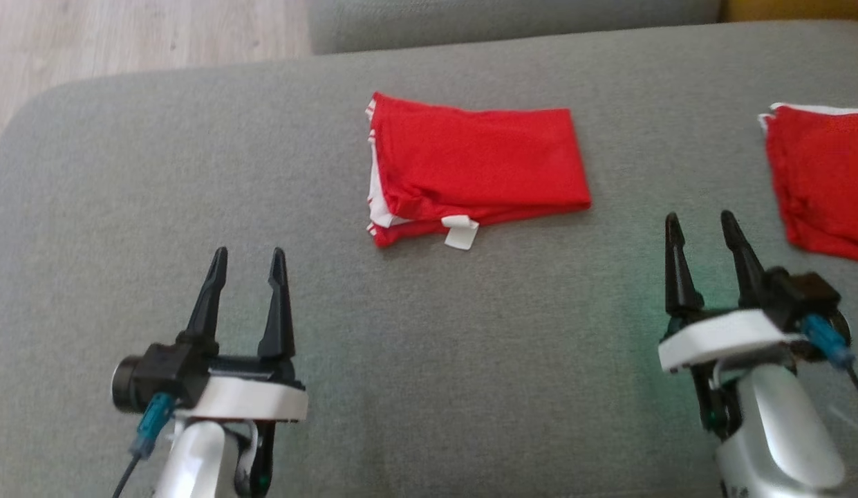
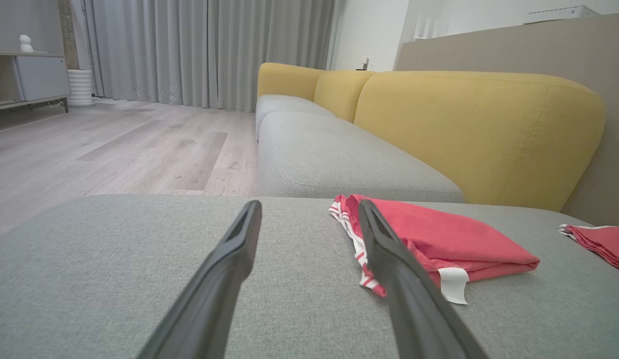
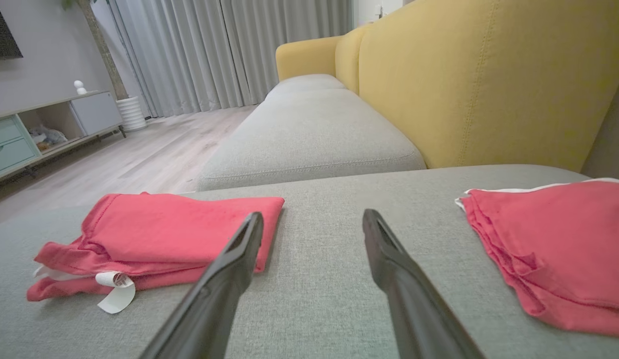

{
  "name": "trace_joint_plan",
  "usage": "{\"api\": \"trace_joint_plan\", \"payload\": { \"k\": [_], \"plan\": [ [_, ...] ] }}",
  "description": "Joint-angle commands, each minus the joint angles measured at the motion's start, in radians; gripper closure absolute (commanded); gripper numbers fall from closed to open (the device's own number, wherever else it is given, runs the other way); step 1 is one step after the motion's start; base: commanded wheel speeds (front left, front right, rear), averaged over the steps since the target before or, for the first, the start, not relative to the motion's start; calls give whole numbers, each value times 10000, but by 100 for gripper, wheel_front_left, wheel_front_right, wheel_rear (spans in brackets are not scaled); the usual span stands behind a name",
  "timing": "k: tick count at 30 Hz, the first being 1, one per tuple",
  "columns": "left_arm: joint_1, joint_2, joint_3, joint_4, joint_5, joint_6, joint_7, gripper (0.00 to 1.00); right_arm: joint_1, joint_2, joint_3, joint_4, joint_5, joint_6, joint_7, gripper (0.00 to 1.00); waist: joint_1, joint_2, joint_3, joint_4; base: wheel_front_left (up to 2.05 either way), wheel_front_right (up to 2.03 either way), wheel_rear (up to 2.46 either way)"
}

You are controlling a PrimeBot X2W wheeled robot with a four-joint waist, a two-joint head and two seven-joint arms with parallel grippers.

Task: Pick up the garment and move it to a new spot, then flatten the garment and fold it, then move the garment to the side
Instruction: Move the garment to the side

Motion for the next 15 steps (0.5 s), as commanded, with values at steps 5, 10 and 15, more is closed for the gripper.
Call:
{"api": "trace_joint_plan", "payload": {
  "k": [5,10,15],
  "plan": [
    [-827,61,-121,-311,-150,58,-51,0,-1825,-3,43,698,-179,-9,285,0,0,0,796,648,0,0,0],
    [-1073,61,-466,-278,-265,106,-51,0,-2884,-3,-293,1823,-73,-9,854,0,0,0,1232,1097,0,0,0],
    [-1373,61,-809,-246,-444,185,-51,0,-4087,-3,-748,3490,12,-9,1311,0,0,0,1618,1623,0,0,0]
  ]
}}
